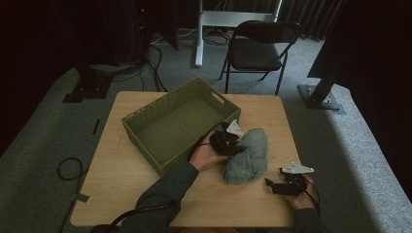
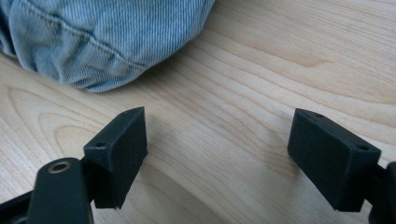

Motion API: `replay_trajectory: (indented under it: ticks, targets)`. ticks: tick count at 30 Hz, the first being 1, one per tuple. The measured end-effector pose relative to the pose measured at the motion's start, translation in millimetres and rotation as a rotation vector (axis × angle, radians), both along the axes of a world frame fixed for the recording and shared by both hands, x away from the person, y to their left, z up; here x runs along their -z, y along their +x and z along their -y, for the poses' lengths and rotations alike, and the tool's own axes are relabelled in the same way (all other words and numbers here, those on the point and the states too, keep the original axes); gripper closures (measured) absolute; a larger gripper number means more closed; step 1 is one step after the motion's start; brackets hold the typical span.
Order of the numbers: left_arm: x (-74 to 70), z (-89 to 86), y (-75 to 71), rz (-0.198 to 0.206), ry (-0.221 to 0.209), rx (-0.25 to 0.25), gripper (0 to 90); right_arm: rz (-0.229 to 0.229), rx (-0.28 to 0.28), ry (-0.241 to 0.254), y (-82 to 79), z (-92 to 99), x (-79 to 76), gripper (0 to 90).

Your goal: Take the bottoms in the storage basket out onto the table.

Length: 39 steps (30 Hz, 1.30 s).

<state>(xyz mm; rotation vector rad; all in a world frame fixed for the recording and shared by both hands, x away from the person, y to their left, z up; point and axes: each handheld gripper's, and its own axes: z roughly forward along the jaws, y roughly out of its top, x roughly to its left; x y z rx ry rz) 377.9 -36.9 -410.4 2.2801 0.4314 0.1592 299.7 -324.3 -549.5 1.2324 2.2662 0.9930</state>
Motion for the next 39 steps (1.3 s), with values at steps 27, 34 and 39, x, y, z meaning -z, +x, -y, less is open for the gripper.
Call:
replay_trajectory:
  ticks: [27,34,39]
  targets:
    - [23.8,-34.7,-24.0,-0.006,0.033,-0.033,78.5,0.001,0.007,0.001,1.7,-0.1,0.2,19.8]
    - [22.4,-48.3,-26.1,-0.024,-0.009,-0.08,62.3,-0.001,0.007,0.001,2.5,-0.3,0.0,19.7]
    - [14.0,-56.0,-31.5,0.007,-0.025,-0.094,53.8,-0.001,0.005,0.002,3.2,-0.6,0.0,19.7]
